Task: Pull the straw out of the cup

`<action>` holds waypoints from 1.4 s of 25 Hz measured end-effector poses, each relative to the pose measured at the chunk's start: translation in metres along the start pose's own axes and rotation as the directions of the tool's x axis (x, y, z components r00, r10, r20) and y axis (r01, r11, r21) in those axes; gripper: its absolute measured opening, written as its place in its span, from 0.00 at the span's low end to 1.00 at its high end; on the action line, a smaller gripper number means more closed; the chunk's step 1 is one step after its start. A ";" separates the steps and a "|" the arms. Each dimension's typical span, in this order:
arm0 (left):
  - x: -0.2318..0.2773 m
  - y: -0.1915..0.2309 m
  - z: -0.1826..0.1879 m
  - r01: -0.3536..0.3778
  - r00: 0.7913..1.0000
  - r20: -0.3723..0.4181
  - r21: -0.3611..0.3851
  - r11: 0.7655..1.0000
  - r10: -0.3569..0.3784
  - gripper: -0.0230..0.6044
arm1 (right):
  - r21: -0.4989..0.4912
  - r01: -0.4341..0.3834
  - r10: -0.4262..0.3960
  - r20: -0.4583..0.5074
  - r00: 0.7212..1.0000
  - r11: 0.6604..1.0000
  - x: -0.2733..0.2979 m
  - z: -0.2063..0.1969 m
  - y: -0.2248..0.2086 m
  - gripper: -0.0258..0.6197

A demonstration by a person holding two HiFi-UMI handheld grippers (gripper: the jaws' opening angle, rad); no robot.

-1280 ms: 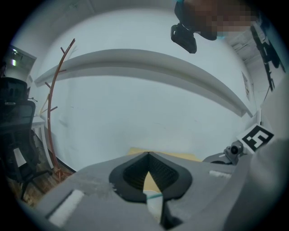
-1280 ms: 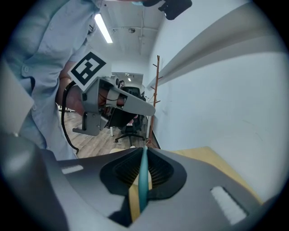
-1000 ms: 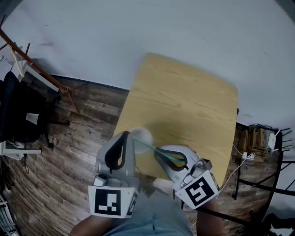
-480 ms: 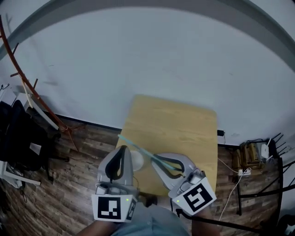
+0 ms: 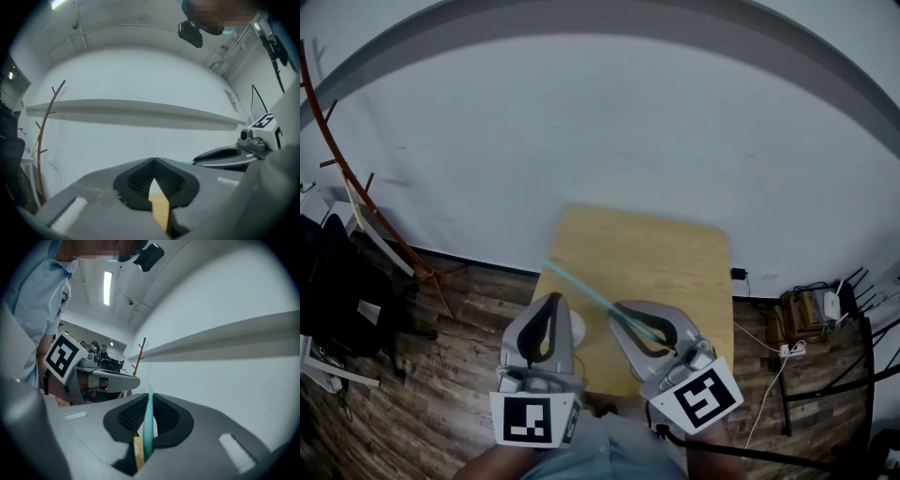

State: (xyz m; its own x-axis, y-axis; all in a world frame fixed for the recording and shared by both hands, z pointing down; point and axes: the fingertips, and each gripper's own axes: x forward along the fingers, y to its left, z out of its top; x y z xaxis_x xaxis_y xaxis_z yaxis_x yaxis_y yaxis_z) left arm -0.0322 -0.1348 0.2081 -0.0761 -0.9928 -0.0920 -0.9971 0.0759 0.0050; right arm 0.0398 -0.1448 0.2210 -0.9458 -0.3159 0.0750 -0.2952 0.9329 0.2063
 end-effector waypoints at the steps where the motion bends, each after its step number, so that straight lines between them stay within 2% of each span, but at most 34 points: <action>1: 0.002 -0.001 0.000 0.001 1.000 0.001 0.006 1.000 -0.001 0.07 | 0.013 0.009 -0.009 0.001 1.000 1.000 0.001 0.000 -0.003 0.10; 5: 0.004 0.002 -0.011 -0.003 1.000 -0.029 0.012 1.000 0.003 0.07 | 0.038 0.057 -0.058 0.013 0.998 0.998 0.006 0.001 -0.012 0.10; 9: 0.009 0.005 -0.014 -0.004 1.000 -0.027 0.000 1.000 0.004 0.07 | 0.059 0.080 -0.081 0.014 0.997 0.995 0.012 -0.004 -0.018 0.10; 26: 0.022 0.022 -0.036 0.001 0.996 -0.092 -0.031 1.000 -0.004 0.07 | 0.085 0.117 -0.117 -0.010 0.993 0.989 0.039 -0.018 -0.027 0.09; 35: 0.028 0.031 -0.045 -0.009 0.994 -0.109 -0.047 0.999 0.004 0.07 | 0.093 0.101 -0.100 -0.017 0.995 0.991 0.050 -0.023 -0.028 0.09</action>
State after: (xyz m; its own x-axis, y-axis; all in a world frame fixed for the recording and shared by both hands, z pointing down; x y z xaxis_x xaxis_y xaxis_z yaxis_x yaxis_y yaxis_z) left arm -0.0653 -0.1647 0.2500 -0.0797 -0.9967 0.0175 -0.9953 0.0806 0.0530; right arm 0.0037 -0.1906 0.2417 -0.9093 -0.4102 0.0702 -0.4004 0.9083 0.1211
